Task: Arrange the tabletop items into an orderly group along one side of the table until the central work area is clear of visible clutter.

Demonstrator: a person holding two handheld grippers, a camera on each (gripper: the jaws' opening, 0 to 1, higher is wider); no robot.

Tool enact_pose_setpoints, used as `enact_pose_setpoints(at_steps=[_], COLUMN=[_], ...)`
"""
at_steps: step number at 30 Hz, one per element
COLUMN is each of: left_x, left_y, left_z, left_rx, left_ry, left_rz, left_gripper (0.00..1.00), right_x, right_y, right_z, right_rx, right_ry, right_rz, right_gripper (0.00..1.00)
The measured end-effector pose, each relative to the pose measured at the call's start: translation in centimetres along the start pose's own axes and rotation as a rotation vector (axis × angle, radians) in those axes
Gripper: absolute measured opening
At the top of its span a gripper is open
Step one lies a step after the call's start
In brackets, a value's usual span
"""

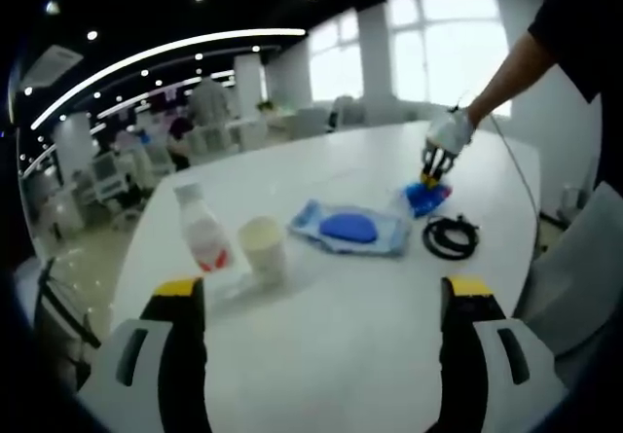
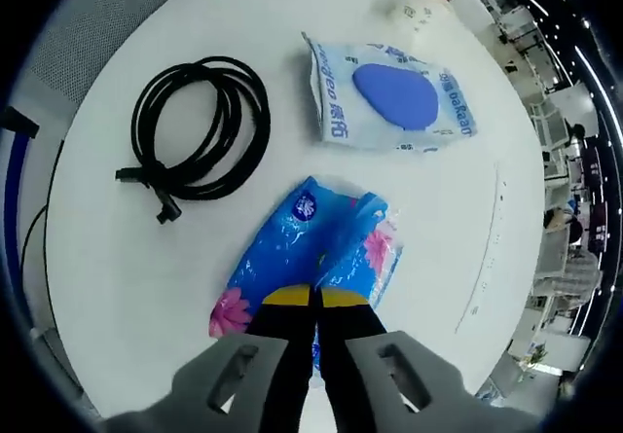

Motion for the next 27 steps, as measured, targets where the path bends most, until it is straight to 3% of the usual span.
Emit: enact_pose_setpoints(at_steps=[8,11,18,27], left_x=[-0.02,-0.04,-0.07,-0.03], left_y=[-0.02,-0.01,0.03,0.08], left_z=[0.01,0.03,-0.05,0.16], left_rx=[0.001,0.001,0.005,0.007], left_ry=[-0.002,-0.003,-0.006,-0.007], left_rz=[0.003,0.001,0.003,-0.001], left_gripper=[0.98,0.97,0.97,0.97], right_x=[-0.11,0.02,0.33,0.12], right_y=[0.09,0.06,0.29,0.58], right_z=[-0.08,0.08,0.04,0.14], right_rx=[0.020,0.028,0.053,0.068], right_ry=[0.089,0.163,0.198,0.105], right_rz=[0.006,0.027,0.040,0.038], right_gripper=[0.00,0.00,0.00,0.01])
Point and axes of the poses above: the point that each gripper's makers call its tool centre point, and the gripper's own axes: y roughly backward along the fingers, z roughly to its left, x roughly out of its underside, the point moved 2 cm from there along y, roughly backward along the fingers, and after that the axes turned 13 degrees about -y, right-handed, at the moved point
